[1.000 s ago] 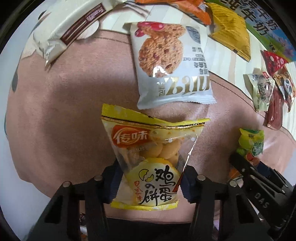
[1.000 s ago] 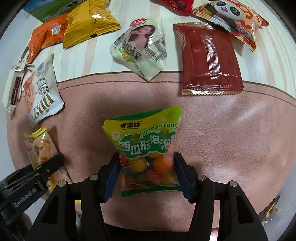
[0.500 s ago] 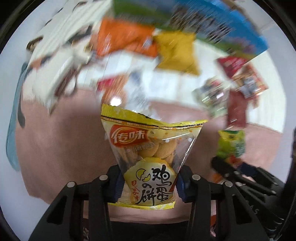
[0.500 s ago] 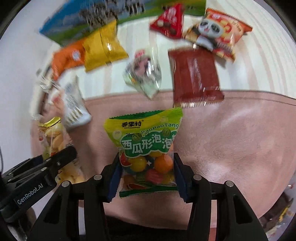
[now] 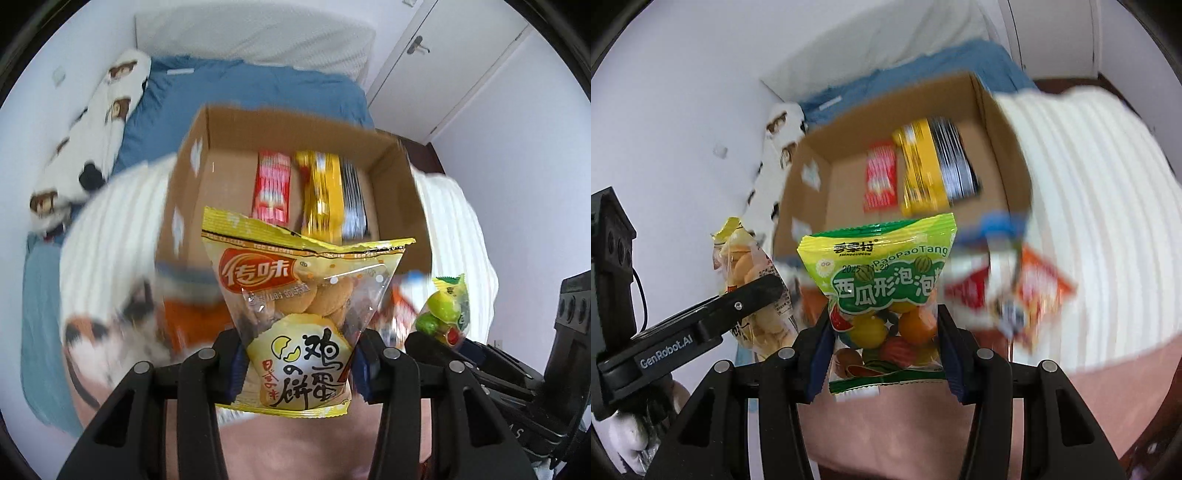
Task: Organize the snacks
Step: 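Carry both bags into the cardboard box and open both tools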
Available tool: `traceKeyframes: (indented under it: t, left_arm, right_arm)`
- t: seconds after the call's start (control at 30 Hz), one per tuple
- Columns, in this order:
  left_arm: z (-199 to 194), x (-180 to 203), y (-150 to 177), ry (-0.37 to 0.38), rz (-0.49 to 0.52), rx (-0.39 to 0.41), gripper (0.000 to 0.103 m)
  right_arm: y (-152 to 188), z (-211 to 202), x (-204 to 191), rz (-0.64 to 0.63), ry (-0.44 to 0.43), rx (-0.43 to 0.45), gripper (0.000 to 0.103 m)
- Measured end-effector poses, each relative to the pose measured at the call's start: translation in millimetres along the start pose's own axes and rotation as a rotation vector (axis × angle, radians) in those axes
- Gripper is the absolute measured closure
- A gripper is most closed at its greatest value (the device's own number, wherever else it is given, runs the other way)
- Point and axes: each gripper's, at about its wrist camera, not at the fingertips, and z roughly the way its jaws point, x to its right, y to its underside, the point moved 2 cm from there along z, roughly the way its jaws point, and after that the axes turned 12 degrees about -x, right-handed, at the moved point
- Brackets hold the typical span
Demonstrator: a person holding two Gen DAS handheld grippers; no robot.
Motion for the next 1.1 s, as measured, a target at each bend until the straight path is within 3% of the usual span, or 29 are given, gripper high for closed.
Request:
traceKeyframes:
  t: [0.17, 0.3, 0.43, 0.63, 0.7, 0.73, 0.83, 0.9, 0.97, 1.1]
  left_arm:
    - [13.2, -4.6, -67.1, -0.044, 0.002, -0.04, 0.06]
    - [49.0, -16.5, -108.2, -0.07, -0.007, -0.137, 0.06]
    - [90.8, -36.1, -130.1, -0.095, -0.045, -0.247, 0.06]
    - [126.7, -51.6, -128.8, -0.094, -0.08, -0.385, 0.06]
    - [132.4, -54.0, -126.6, -0.1, -0.085, -0.4, 0.059]
    - [135.4, -54.0, -125.6, -0.108, -0.074, -0.408, 0.058]
    - [137.3, -57.4, -125.9, -0.087, -0.084, -0.413, 0.042]
    - [132.7, -57.6, -126.9, -0.089, -0.083, -0.394, 0.025]
    - [126.4, -55.2, -127.9, -0.096, -0.071, -0.38, 0.017]
    - [107.0, -47.3, -128.9, -0.098, -0.048, -0.334, 0.017]
  right_arm:
    - [-78.5, 10.0, -15.2, -0.011, 0.047, -0.018, 0.049]
    - [-122.4, 43.2, -16.0, 0.016, 0.066, -0.056, 0.049]
    - [-144.0, 78.2, -11.8, 0.034, 0.09, -0.127, 0.049]
    - [-148.4, 119.4, -8.1, 0.05, 0.118, -0.237, 0.047]
    - [-149.9, 130.7, -7.6, 0.042, 0.132, -0.286, 0.026]
    - [-150.4, 135.0, -7.1, 0.04, 0.142, -0.304, 0.006]
    - [-151.6, 140.5, -6.0, 0.032, 0.18, -0.315, 0.004]
    - [-153.5, 140.5, -6.5, 0.023, 0.205, -0.313, 0.004]
    - [-154.5, 138.8, -6.1, 0.022, 0.225, -0.309, 0.004]
    - [-156.3, 131.6, -8.3, 0.011, 0.253, -0.287, 0.004]
